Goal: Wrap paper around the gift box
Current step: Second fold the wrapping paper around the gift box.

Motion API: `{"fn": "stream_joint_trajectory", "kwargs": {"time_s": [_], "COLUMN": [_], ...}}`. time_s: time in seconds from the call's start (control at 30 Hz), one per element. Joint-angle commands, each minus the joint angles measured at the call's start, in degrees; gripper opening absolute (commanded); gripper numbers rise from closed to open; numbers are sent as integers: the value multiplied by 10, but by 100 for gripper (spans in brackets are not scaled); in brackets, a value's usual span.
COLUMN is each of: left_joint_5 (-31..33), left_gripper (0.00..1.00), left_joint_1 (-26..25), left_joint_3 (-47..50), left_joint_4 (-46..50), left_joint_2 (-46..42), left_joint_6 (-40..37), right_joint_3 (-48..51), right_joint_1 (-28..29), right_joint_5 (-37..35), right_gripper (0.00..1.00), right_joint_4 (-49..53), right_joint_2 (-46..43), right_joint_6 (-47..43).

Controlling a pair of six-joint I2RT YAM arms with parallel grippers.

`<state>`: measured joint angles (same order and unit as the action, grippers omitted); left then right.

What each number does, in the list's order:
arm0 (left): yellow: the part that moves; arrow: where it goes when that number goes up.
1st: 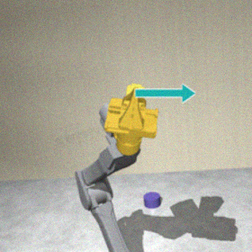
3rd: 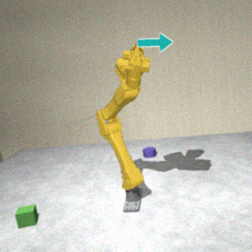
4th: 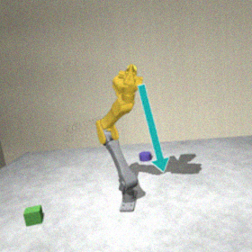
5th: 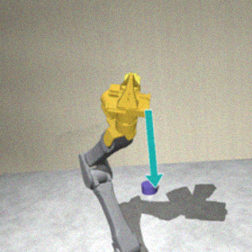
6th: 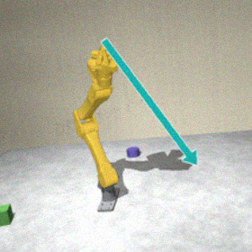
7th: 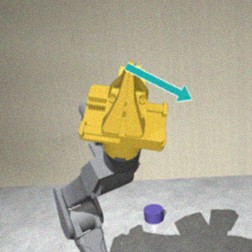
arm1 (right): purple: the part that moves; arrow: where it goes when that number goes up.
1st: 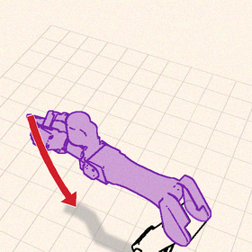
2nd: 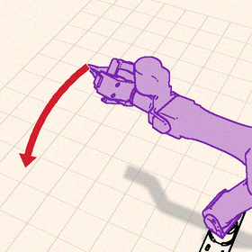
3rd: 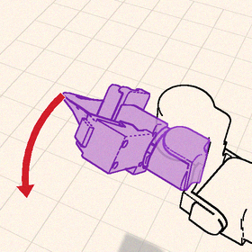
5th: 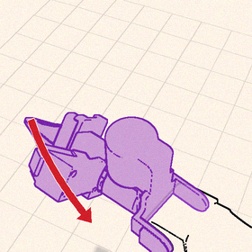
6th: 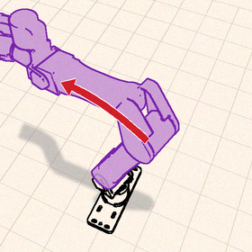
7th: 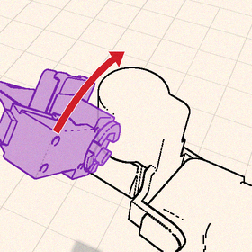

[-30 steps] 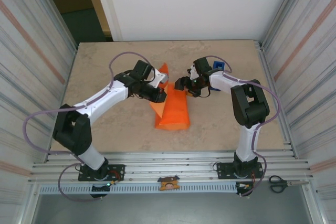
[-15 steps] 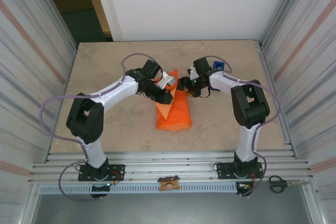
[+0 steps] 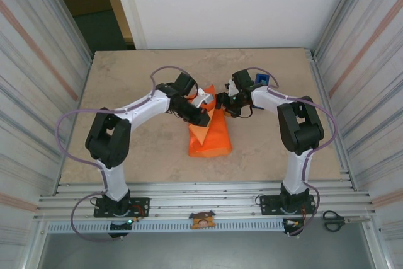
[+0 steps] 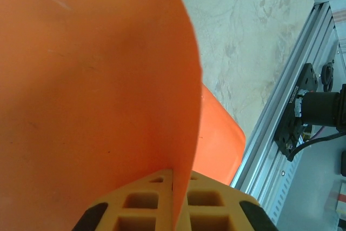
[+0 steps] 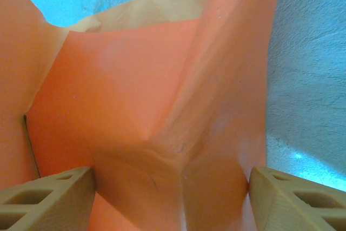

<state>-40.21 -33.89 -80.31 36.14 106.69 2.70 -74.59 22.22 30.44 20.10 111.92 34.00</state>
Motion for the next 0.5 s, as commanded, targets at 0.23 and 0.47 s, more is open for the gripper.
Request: {"fn": "stream_joint_trajectory", "kwargs": {"time_s": [0.23,0.47], "left_joint_5": [-28,-20], "left_gripper": [3,3], "left_joint_1": [-7,-9], "left_joint_3": [-21,-13], "left_joint_4": [-16,-15], "left_joint_2": [36,55], "left_joint_6": [11,17], "right_joint_3": [40,40], "right_joint_1": [9,12], "right_joint_5": [-62,-63], "right_gripper": [72,72], "right_joint_4": [79,78], "right_joint_2": [16,13], "right_joint_6": [5,7]}}
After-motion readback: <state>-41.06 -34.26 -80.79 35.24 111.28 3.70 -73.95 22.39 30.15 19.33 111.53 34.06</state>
